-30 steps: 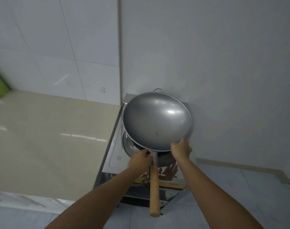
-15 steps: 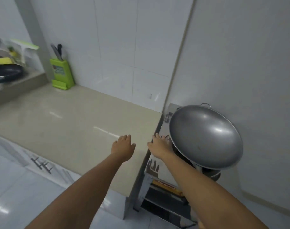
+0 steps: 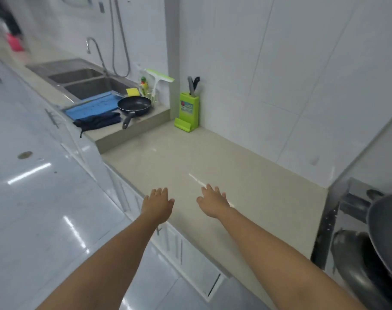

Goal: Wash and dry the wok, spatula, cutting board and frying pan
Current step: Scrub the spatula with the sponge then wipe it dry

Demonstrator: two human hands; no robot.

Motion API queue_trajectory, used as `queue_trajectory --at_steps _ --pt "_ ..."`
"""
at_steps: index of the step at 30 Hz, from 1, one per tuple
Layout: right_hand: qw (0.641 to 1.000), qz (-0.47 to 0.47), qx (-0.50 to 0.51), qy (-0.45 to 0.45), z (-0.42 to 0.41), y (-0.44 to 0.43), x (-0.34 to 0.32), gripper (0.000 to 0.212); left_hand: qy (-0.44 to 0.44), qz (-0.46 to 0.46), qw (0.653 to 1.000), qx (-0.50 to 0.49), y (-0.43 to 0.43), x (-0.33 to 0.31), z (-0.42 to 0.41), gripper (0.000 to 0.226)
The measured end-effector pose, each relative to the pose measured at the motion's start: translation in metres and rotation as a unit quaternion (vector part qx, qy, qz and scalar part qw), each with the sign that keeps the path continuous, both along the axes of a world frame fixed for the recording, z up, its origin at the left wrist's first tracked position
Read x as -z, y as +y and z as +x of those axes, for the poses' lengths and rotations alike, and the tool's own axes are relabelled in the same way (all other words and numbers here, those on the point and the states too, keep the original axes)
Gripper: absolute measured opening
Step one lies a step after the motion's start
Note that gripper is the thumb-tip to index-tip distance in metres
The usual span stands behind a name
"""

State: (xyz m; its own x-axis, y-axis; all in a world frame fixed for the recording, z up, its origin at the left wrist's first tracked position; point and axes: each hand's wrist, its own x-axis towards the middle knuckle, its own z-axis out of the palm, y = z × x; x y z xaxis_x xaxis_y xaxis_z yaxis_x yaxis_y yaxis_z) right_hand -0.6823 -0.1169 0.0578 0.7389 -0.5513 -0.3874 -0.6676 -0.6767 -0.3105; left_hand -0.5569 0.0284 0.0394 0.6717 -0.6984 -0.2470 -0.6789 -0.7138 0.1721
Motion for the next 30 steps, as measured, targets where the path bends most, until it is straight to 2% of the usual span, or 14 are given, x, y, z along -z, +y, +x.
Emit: queue_trajectory --at_steps 8,16,21,23,27,30 --pt "0.996 -0.010 -0.080 -0.026 0.155 0.009 -0.008 0.054 -0.008 -0.050 0.995 -0.084 0.029 -0.007 0.125 0.055" --pt "0.995 0.013 -0.093 -0.046 0.300 -0.017 -0.020 0.052 -0.015 -0.081 0.988 -0.132 0.005 -0.020 0.253 0.051" --pt "0.988 0.032 -0.105 -0.106 0.399 -0.031 -0.037 0.045 -0.026 -0.118 0.976 -0.183 -0.006 -0.034 0.330 0.045" --pt "0.986 0.045 -0.114 -0.115 0.432 -0.026 -0.044 0.050 -0.033 -0.128 0.971 -0.198 0.000 -0.035 0.358 0.042" --pt "0.979 0.049 -0.129 -0.153 0.500 -0.019 -0.050 0.041 -0.045 -0.150 0.961 -0.226 0.013 -0.041 0.423 0.047" --pt "0.979 0.062 -0.120 -0.150 0.556 -0.009 -0.049 0.053 -0.060 -0.149 0.960 -0.231 0.027 -0.041 0.476 0.046"
